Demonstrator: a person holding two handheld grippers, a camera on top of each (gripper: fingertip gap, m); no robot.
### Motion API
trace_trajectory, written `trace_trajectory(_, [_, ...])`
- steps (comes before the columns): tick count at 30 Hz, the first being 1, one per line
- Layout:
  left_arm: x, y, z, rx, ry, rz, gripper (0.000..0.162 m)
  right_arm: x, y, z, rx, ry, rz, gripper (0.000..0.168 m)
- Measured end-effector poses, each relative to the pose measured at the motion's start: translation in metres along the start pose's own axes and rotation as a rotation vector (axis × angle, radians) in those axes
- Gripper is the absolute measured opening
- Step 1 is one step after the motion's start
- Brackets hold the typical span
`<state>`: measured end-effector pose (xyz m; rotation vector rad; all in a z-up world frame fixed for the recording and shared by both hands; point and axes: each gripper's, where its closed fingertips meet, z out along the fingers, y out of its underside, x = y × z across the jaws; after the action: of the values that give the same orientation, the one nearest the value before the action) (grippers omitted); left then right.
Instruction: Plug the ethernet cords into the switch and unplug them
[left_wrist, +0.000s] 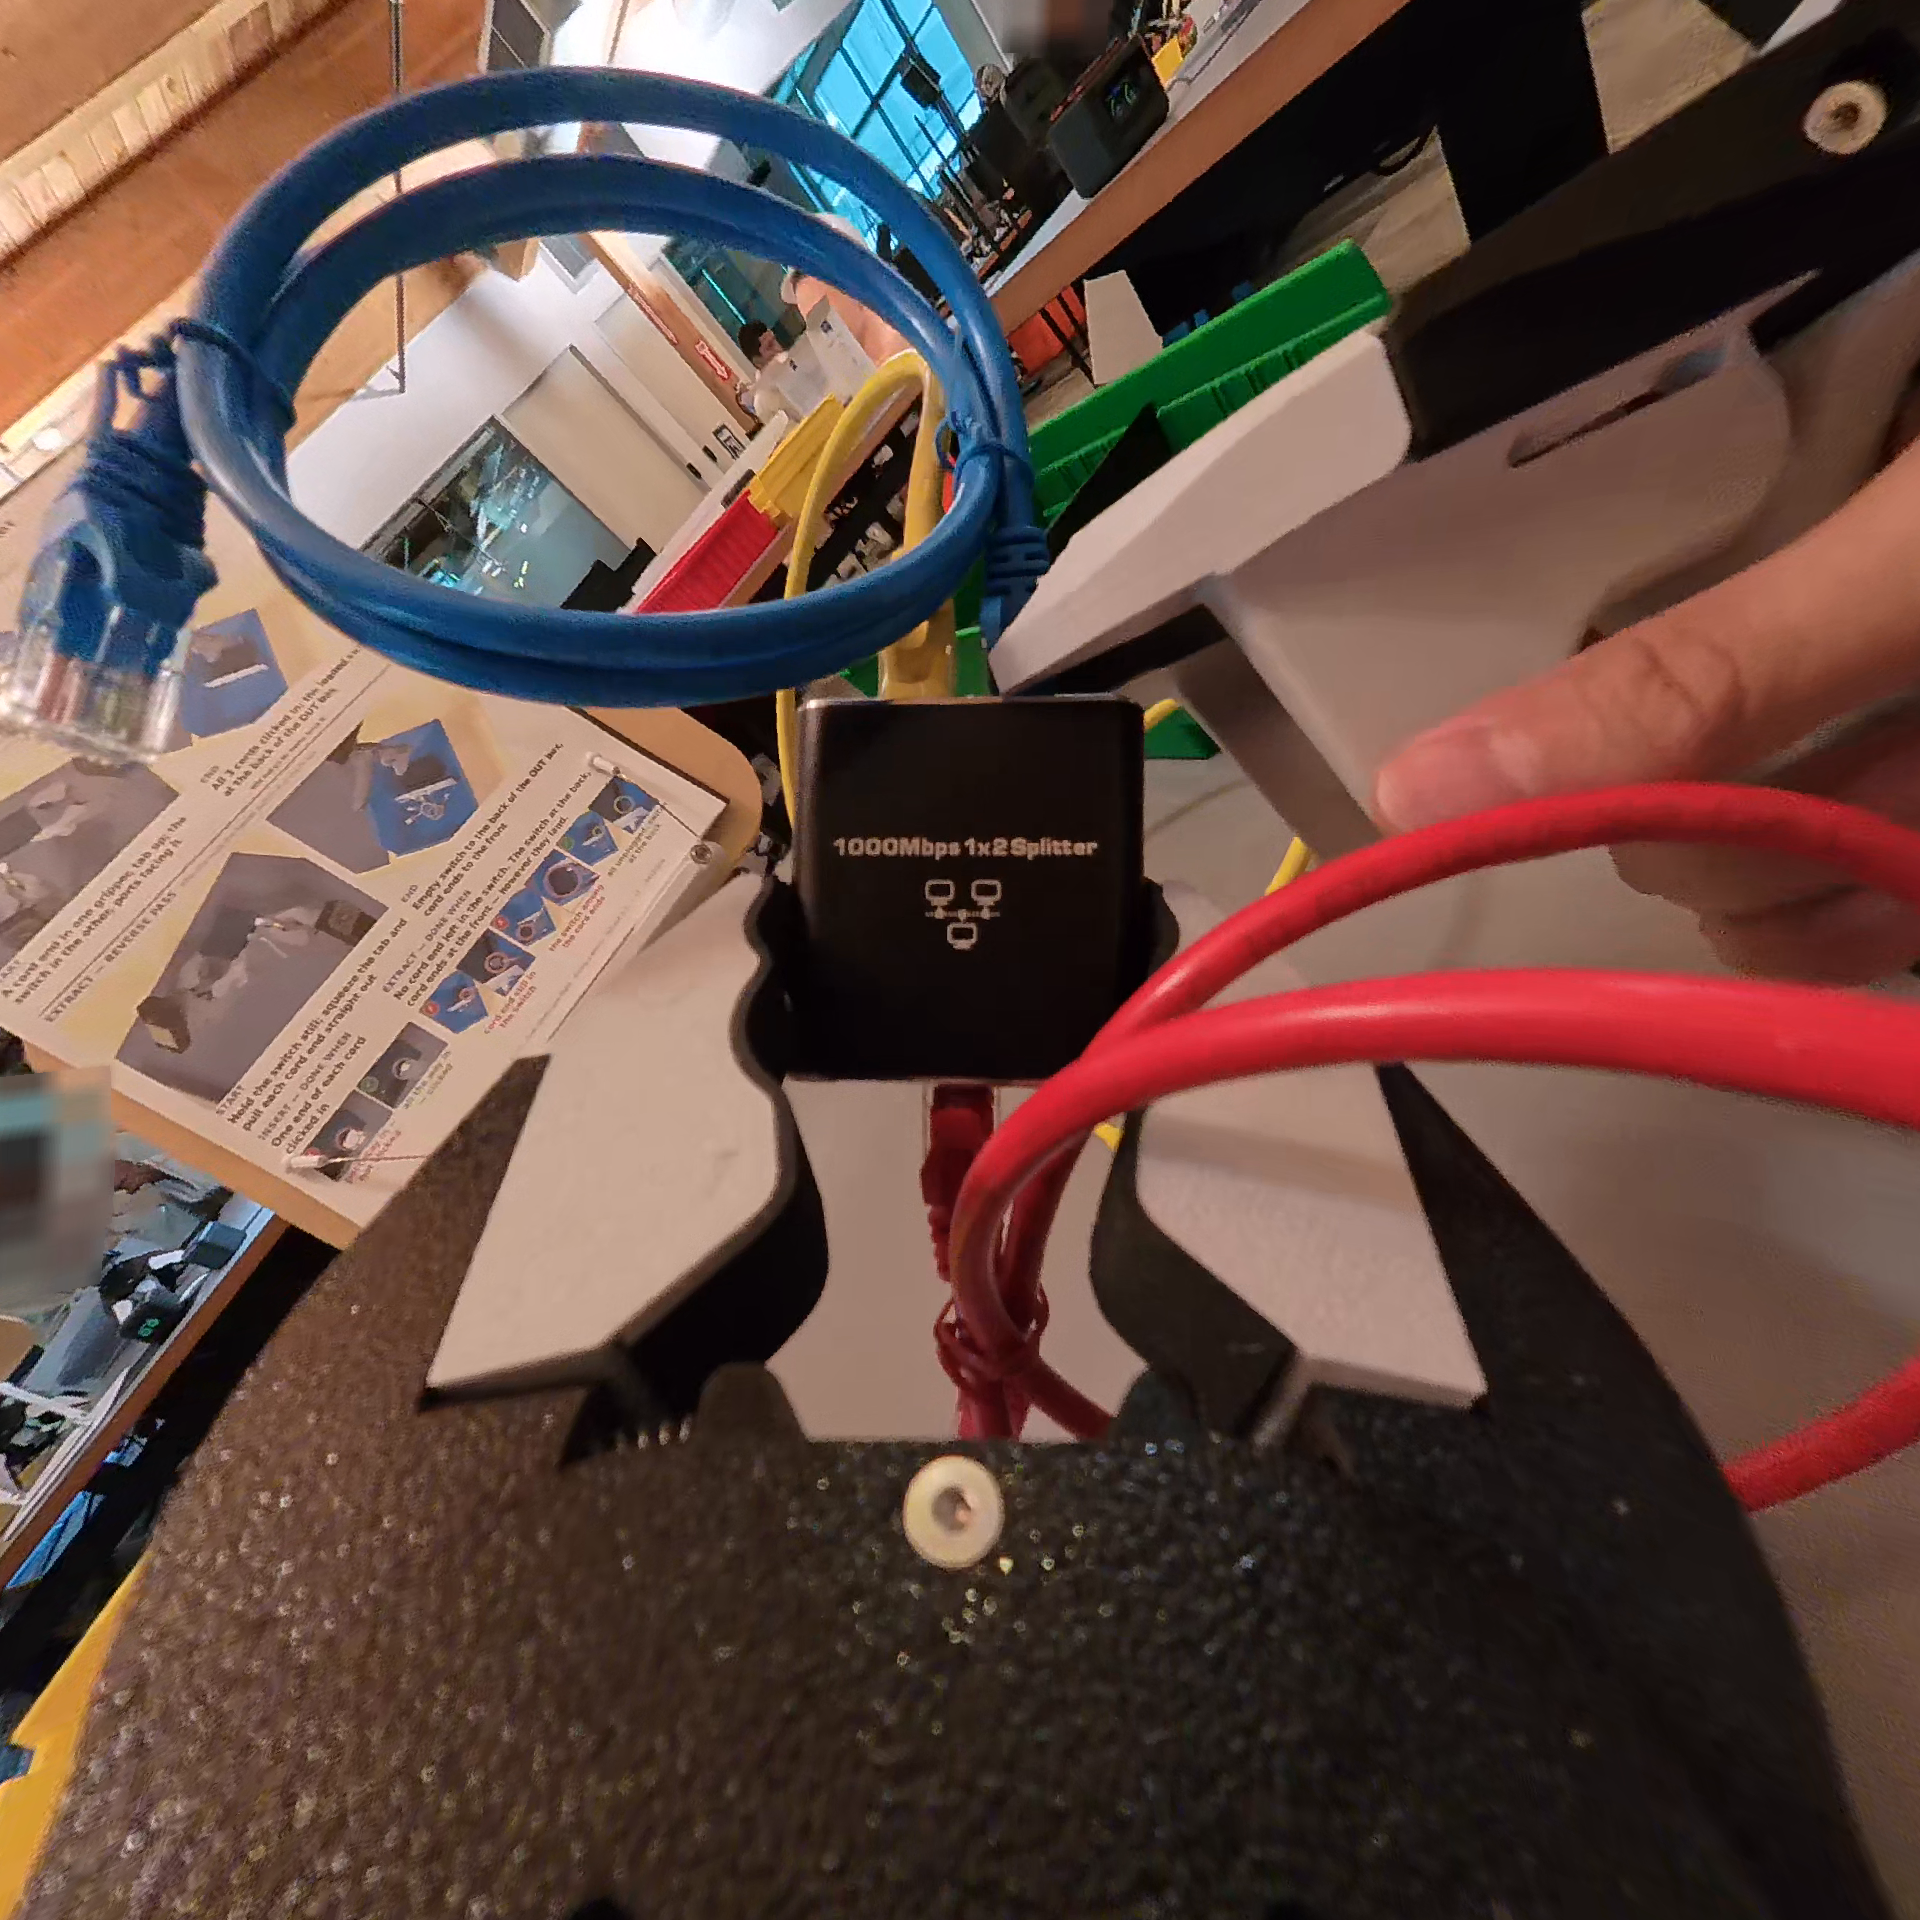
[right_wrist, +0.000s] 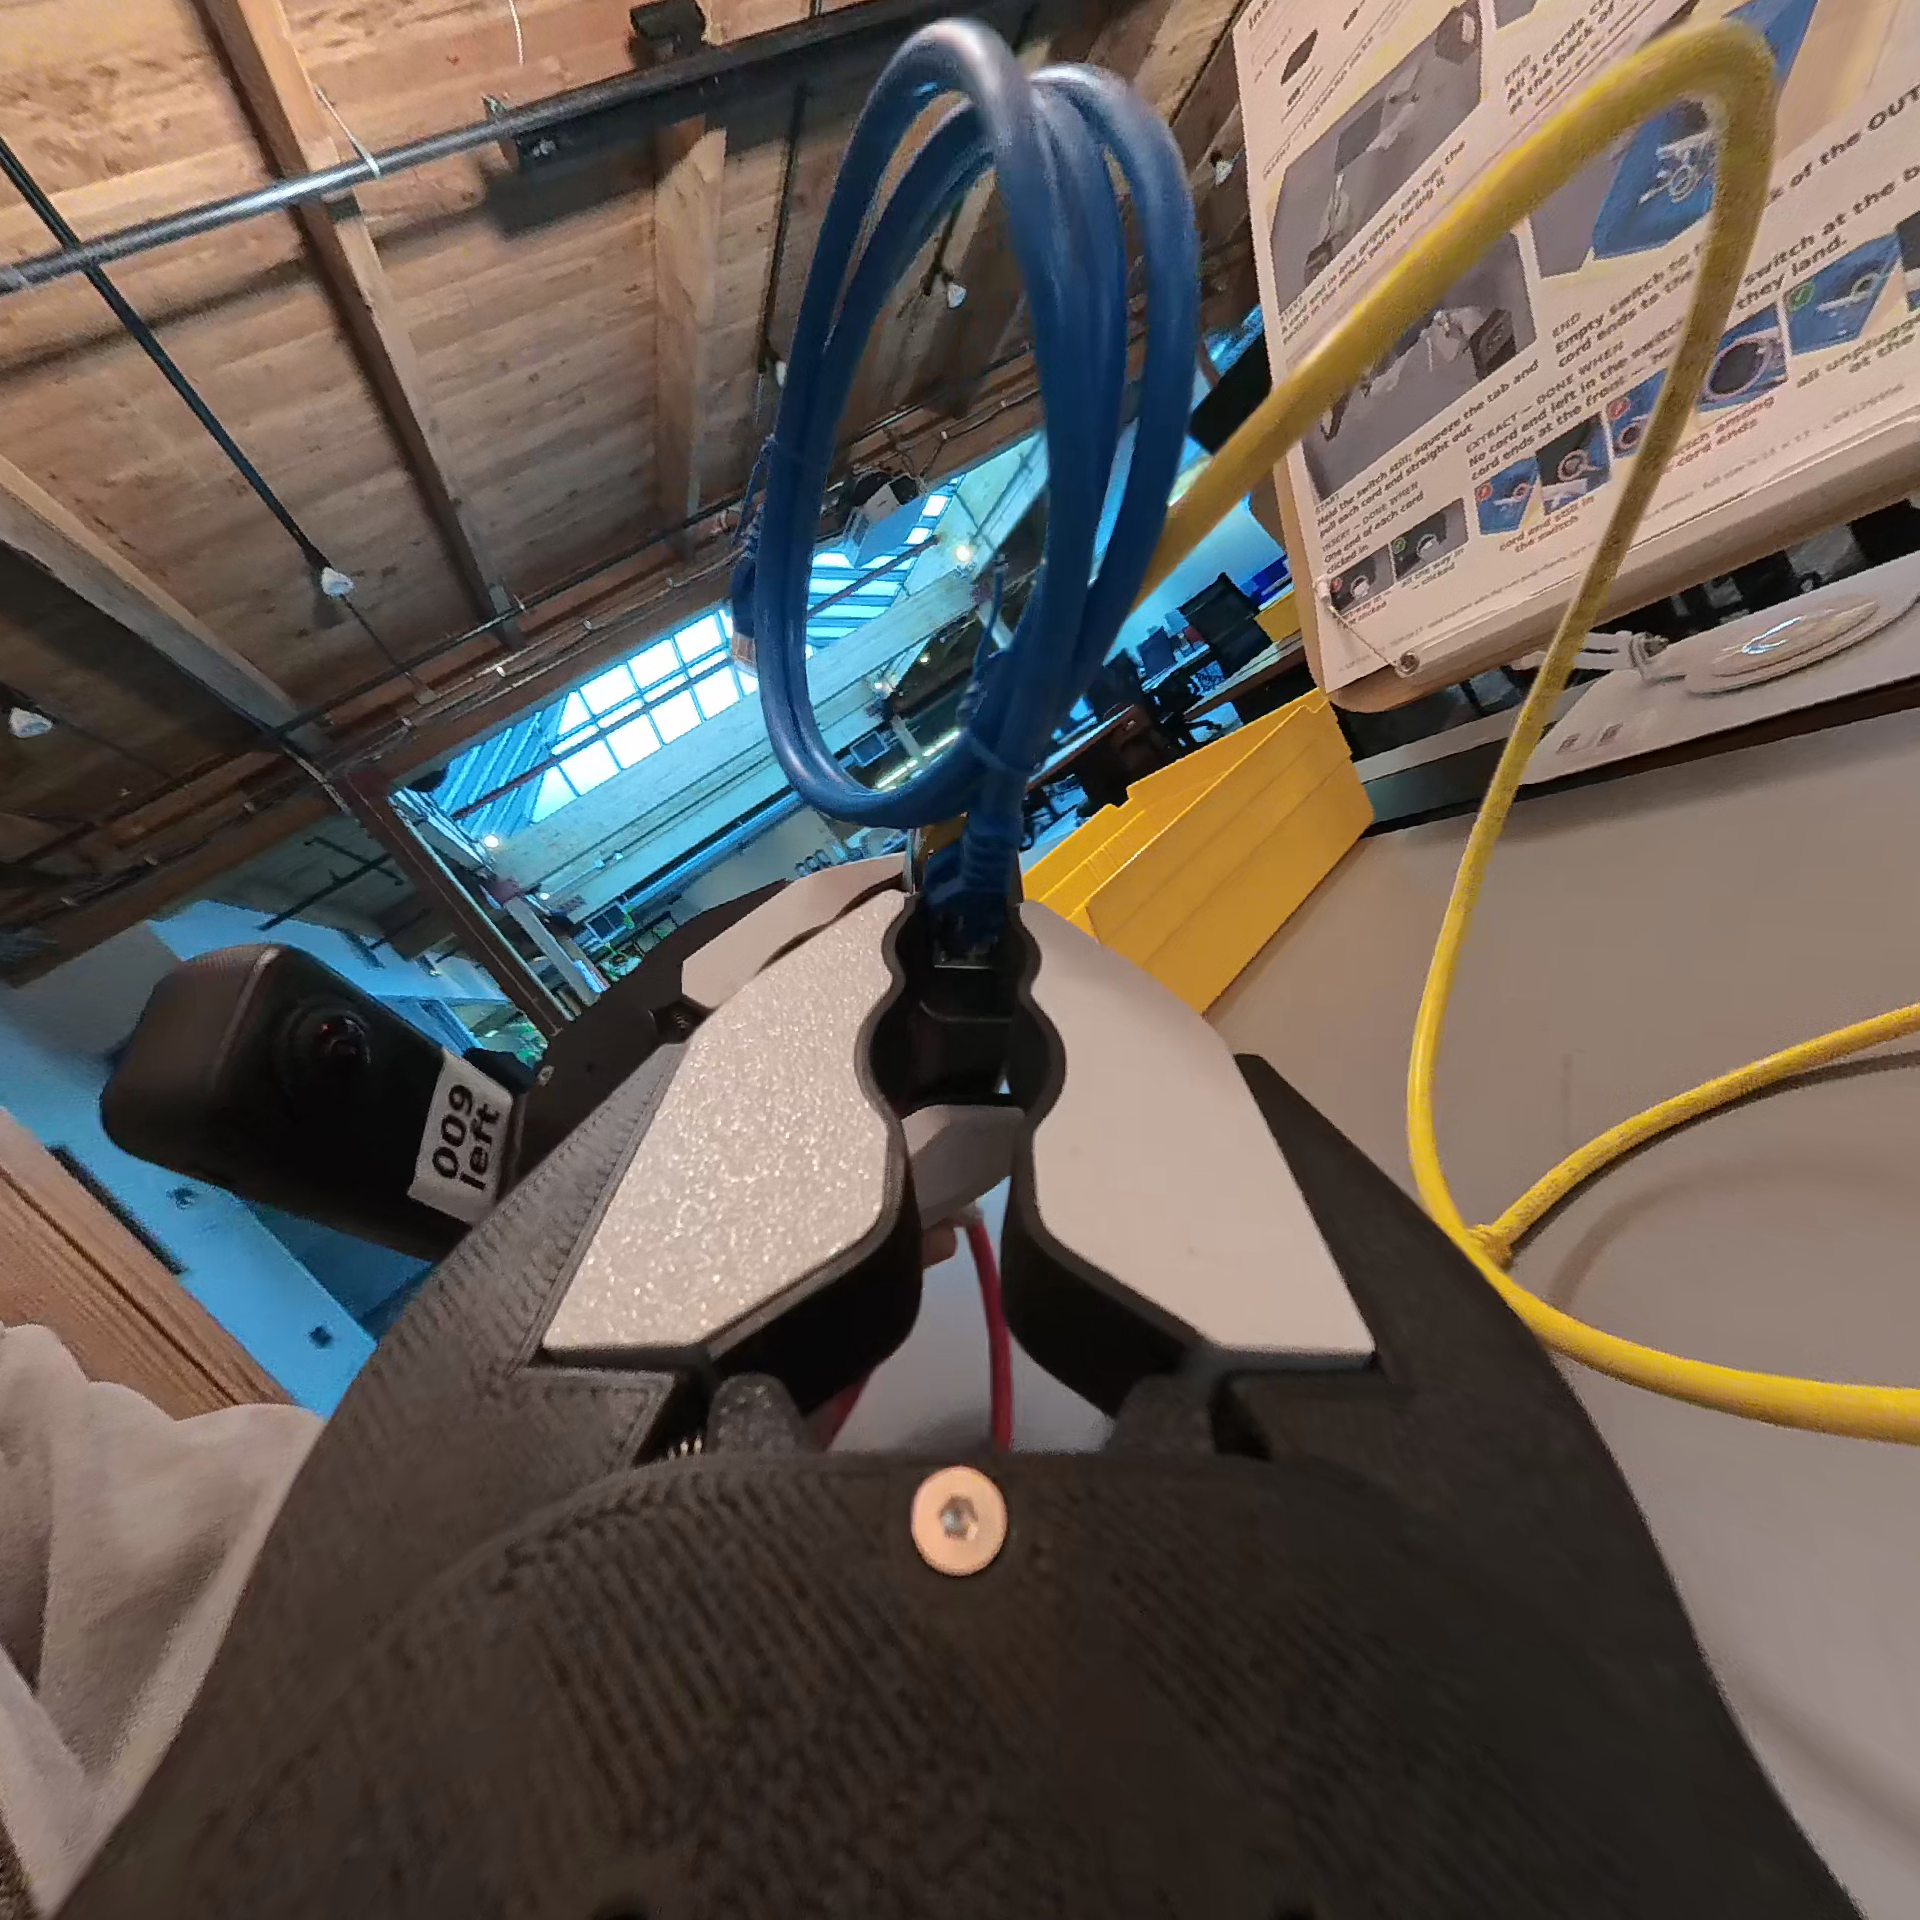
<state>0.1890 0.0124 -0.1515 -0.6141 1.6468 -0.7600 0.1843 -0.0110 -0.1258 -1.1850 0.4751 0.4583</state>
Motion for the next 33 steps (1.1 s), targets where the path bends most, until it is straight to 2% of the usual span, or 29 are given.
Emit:
trace_trajectory(4, [0.005, 0.007, 0.004, -0.033, 0.025, -0.043, 0.063, 0.009, 0.004, -0.001, -0.002, 0.028, -0.022, 0.015])
trace_trajectory(25, [0.013, 0.009, 0.008, 0.003, 0.117, -0.309, 0.063, 0.016, 0.002, 0.001, -0.122, 0.066, -0.242, 0.013])
trace_trajectory(30, [0.009, 0.013, 0.009, 0.002, 0.055, -0.236, 0.063, 0.017, 0.004, 0.003, -0.128, 0.057, -0.235, 0.013])
trace_trajectory(33, [0.015, 0.013, 0.011, 0.017, 0.129, -0.366, 0.063, 0.020, 0.004, 0.002, -0.153, 0.076, -0.267, 0.013])
